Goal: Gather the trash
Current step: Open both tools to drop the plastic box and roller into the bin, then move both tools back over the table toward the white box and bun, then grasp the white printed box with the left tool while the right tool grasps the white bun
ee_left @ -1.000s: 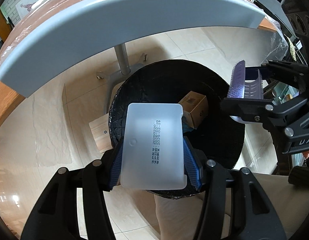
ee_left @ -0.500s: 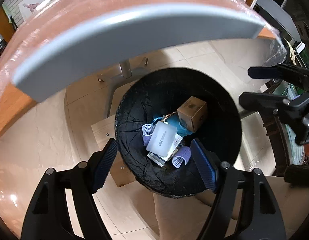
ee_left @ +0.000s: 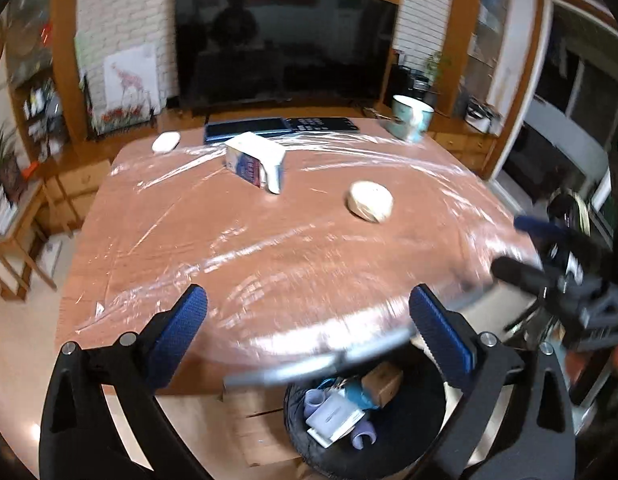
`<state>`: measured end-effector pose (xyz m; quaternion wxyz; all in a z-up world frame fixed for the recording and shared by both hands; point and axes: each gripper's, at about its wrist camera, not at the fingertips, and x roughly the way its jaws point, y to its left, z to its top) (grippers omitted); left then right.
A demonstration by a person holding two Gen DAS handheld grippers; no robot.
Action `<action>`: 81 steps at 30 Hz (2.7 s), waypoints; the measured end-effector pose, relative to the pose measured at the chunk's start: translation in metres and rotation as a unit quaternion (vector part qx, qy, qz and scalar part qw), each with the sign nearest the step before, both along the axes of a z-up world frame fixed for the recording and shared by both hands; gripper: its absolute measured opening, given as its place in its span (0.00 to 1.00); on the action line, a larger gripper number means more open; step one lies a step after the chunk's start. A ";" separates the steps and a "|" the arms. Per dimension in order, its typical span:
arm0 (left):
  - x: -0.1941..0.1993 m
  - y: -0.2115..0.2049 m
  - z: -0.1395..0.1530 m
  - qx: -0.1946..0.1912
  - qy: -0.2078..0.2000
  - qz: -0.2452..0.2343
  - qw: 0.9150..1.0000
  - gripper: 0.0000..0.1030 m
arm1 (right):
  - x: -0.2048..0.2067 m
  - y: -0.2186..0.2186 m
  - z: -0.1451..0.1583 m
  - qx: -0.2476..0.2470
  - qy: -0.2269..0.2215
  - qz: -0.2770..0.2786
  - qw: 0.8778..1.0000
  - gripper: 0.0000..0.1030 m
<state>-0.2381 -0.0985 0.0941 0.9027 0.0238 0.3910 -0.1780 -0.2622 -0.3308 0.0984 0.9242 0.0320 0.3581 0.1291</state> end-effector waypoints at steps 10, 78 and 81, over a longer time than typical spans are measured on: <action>0.115 -0.006 -0.006 0.005 0.055 0.043 0.998 0.98 | 0.079 0.029 -0.036 -0.078 0.034 -0.001 0.996 0.96; 0.250 -0.031 -0.054 0.014 0.117 0.110 0.987 0.46 | 0.201 -0.005 -0.074 0.017 0.129 0.009 0.991 0.50; 0.240 -0.028 -0.049 0.011 0.111 0.104 0.988 0.46 | 0.198 -0.008 -0.074 0.022 0.128 0.005 0.991 0.50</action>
